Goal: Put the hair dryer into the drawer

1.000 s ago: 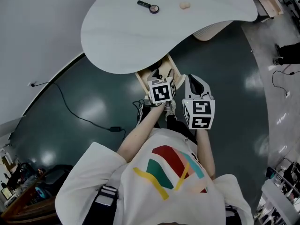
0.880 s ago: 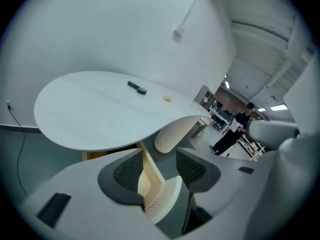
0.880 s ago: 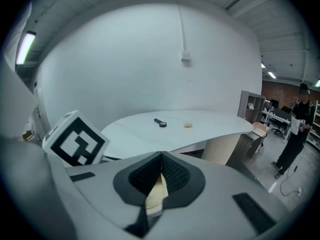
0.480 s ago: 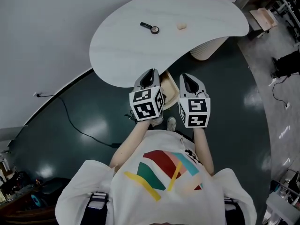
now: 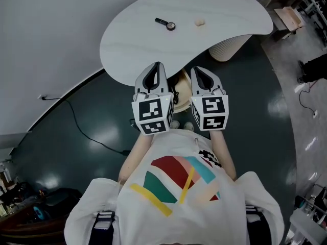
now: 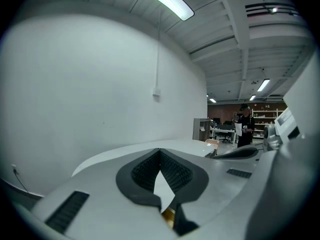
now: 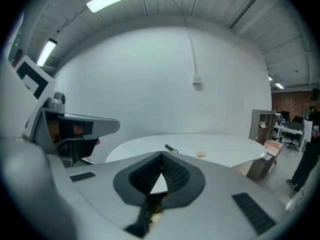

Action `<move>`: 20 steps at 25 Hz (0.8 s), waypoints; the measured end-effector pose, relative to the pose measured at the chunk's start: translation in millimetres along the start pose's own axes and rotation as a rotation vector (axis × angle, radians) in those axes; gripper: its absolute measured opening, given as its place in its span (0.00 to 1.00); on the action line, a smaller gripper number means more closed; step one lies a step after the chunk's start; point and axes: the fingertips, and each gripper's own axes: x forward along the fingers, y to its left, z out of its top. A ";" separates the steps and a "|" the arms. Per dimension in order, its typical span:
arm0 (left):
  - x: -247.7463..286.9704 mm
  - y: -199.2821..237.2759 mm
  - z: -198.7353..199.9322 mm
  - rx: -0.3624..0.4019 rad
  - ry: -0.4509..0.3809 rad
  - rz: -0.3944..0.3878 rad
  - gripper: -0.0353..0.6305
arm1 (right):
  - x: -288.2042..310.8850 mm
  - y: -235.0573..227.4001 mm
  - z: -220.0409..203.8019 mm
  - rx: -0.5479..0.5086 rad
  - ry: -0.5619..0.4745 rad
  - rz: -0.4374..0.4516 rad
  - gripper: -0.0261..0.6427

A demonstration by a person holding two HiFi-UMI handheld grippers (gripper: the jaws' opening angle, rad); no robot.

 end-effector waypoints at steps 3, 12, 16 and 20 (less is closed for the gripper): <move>-5.6 8.7 6.4 -0.018 -0.019 0.021 0.08 | -2.4 4.3 1.5 -0.018 -0.004 0.005 0.06; -11.0 19.5 11.3 -0.017 -0.048 0.042 0.08 | -2.1 7.4 2.6 -0.017 -0.014 0.017 0.06; -11.5 18.5 14.9 -0.024 -0.064 0.030 0.08 | -1.2 8.5 2.8 -0.021 -0.011 0.021 0.06; -9.2 18.3 14.5 -0.022 -0.064 0.032 0.08 | -0.1 8.0 3.3 -0.025 -0.010 0.024 0.06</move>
